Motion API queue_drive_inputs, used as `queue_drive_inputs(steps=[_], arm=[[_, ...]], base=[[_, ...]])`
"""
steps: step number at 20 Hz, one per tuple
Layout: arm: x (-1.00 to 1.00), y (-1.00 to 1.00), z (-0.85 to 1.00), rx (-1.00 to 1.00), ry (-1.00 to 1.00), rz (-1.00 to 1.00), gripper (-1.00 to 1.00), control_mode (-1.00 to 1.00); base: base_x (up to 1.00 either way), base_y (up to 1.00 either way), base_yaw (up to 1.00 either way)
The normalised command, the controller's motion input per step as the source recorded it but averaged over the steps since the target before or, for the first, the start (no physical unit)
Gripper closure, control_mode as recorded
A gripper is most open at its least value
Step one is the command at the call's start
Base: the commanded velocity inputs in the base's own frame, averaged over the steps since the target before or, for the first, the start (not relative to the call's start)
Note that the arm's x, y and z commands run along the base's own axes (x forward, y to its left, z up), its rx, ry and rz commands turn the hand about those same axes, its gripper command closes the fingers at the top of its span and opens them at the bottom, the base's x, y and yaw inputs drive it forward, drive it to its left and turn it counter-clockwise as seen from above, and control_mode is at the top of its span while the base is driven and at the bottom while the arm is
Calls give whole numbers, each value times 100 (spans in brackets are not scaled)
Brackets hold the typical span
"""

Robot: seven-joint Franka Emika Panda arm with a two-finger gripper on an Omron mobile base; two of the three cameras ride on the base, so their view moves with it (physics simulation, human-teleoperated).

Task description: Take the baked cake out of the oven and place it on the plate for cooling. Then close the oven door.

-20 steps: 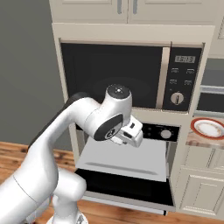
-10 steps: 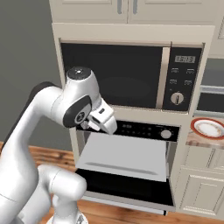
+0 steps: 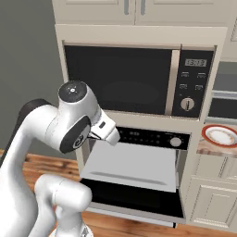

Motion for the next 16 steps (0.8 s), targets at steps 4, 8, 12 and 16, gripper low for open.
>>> queue_drive_inputs(steps=[4,8,12,16], arm=[[-38,16,0,-3,-31,17,100,-100],[-32,32,7,-9,-18,3,100,-100],[-18,49,18,-12,-3,0,100,-100],[-7,42,18,-11,0,0,100,-100]], base=[[0,0,0],[0,0,0],[0,0,0],[0,0,0]])
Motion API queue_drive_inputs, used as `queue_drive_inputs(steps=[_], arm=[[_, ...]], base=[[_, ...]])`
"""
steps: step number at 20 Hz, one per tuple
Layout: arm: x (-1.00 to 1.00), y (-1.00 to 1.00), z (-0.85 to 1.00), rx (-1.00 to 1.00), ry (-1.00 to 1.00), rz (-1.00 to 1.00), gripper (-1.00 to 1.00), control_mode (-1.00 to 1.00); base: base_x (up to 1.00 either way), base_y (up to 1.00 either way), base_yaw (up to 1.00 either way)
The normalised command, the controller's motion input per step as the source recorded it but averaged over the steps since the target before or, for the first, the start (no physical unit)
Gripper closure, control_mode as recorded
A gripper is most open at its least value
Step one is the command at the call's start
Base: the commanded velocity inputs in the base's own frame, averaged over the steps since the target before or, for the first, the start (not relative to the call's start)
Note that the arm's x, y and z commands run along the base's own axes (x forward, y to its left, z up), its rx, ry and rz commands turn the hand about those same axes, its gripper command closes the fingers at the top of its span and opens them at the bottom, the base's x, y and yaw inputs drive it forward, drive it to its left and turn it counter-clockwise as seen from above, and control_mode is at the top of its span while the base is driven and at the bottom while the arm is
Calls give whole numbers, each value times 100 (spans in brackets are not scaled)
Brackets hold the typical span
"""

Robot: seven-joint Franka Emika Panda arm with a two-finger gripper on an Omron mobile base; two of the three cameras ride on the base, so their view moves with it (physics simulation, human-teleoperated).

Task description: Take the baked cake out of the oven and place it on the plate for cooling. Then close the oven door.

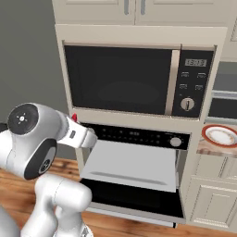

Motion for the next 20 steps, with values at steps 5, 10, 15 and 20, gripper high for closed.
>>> queue_drive_inputs(steps=[5,10,15,20], arm=[[0,29,4,-12,0,0,100,-100],[0,1,0,-4,0,0,100,-100],[0,0,0,0,0,0,100,-100],[0,0,0,0,0,0,100,-100]], base=[[0,0,0],[0,0,0],[0,0,0],[0,0,0]])
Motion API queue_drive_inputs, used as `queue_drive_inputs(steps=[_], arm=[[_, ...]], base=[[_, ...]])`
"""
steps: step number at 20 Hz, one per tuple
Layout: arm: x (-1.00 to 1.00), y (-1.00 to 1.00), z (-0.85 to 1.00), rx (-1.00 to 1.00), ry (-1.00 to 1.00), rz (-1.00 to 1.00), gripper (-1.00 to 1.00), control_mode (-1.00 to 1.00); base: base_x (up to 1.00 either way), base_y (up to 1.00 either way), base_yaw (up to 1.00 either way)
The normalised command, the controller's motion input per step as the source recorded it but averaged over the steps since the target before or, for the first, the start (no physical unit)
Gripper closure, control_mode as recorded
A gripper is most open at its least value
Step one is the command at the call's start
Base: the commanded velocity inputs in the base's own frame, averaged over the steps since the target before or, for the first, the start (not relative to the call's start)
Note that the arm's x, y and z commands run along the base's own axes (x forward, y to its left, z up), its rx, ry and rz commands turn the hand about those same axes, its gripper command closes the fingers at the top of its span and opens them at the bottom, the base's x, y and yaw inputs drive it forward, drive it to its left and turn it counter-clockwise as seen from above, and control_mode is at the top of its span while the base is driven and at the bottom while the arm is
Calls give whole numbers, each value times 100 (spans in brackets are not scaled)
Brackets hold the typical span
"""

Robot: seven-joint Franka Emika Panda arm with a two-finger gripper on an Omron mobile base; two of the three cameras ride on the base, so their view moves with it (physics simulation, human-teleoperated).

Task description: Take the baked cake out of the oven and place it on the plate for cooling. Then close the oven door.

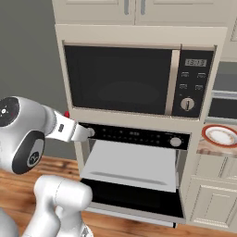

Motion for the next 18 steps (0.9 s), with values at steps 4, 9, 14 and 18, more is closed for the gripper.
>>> queue_drive_inputs(steps=[4,9,14,18], arm=[[0,0,0,0,0,0,100,-100],[0,0,0,0,0,0,100,-100],[-1,0,0,0,0,0,100,100],[0,0,0,0,0,0,100,100]], base=[[0,0,0],[0,0,0],[-7,-1,0],[-51,-24,0]])
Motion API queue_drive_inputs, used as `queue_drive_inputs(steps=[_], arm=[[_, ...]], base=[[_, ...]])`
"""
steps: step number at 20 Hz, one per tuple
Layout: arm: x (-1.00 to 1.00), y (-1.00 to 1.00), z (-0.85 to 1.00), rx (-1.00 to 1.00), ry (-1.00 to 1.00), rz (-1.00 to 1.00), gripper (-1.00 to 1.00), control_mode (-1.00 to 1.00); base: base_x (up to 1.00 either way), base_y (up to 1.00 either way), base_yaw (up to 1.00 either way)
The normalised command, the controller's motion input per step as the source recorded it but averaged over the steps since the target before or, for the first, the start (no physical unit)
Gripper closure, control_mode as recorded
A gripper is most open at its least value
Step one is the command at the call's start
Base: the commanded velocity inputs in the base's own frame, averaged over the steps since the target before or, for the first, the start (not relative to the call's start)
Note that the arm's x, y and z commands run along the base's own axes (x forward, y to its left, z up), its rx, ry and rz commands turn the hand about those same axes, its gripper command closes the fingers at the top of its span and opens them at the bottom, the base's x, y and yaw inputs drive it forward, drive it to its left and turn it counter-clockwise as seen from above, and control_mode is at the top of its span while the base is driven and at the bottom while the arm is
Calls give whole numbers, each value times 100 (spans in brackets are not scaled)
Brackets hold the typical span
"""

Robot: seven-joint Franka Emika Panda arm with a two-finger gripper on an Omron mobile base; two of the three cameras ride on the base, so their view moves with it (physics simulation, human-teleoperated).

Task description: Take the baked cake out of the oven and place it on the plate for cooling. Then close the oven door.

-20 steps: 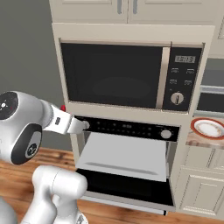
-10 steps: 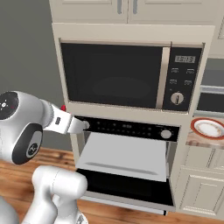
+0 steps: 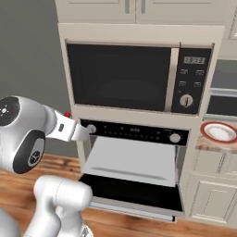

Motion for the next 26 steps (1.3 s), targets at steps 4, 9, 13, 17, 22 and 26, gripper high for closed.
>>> queue_drive_inputs(steps=[4,9,13,17,22,26], arm=[[0,0,0,0,0,0,100,100],[0,0,0,0,0,0,100,100],[0,0,0,0,0,0,100,100],[0,0,0,0,0,0,100,100],[0,0,0,0,0,0,100,100],[0,0,0,0,0,0,100,100]], base=[[-41,-50,0],[-3,-74,-4],[3,-92,-3],[6,-98,-2],[9,-100,0],[19,-100,0]])
